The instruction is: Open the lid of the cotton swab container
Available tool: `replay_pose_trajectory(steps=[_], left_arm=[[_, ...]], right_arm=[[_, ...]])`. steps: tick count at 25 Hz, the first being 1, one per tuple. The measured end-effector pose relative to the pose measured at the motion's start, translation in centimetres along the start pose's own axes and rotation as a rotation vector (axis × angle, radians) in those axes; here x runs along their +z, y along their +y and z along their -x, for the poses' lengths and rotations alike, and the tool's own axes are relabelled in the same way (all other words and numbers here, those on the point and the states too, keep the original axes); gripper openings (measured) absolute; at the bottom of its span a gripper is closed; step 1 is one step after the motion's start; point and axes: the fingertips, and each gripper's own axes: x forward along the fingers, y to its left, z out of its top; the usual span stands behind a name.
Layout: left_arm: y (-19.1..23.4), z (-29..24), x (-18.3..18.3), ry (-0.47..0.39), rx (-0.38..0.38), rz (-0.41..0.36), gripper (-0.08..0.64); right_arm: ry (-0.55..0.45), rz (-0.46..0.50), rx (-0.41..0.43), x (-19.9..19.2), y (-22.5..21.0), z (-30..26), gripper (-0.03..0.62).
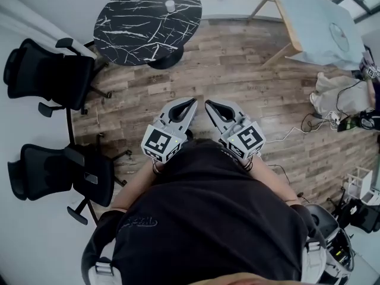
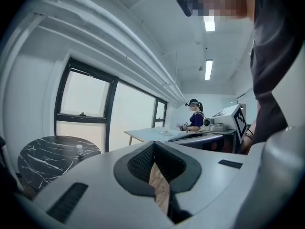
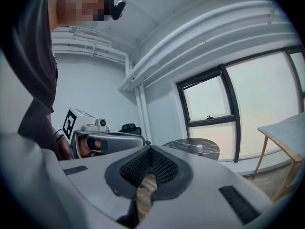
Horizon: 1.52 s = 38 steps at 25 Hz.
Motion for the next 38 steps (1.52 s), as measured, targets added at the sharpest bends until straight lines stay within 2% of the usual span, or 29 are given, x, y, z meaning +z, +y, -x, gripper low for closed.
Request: replay_pose_trajectory(steps=[6, 12, 19, 24, 28, 38], left_arm=[[5.8, -1.5, 2.1, -0.004, -0.045, -0.028, 0.014], [12.5, -0.7, 4.2, -0.008, -0.061, -0.059, 0.014], [19.7, 1.5, 4.2, -0.007, -0.032, -0.051, 0.014], [21.6, 1.2, 3.7, 0.005, -0.033, -0.027, 0.014], [22.3, 0.6, 4.5, -0.037, -0.033, -0.013, 0.014], [23.9, -5.0, 5.7, -0.012, 0.059, -0.009, 0.014]], right_arm=[[-0.019, 0.016, -0.026, 2.3, -2.3, -5.5, 0.021], [-0.067, 0.018, -0.068, 5.4, -3.8, -11.9, 0.021], [-0.052, 0.029, -0.032, 5.7, -2.4, -19.4, 0.021], [-0.031, 0.008, -0.026, 5.4, -3.3, -21.4, 0.021], [-0.023, 0.004, 0.01, 5.4, -4.3, -22.5, 0.021], [-0.022, 0.011, 0.093, 7.1, -10.3, -23.4, 0.021]])
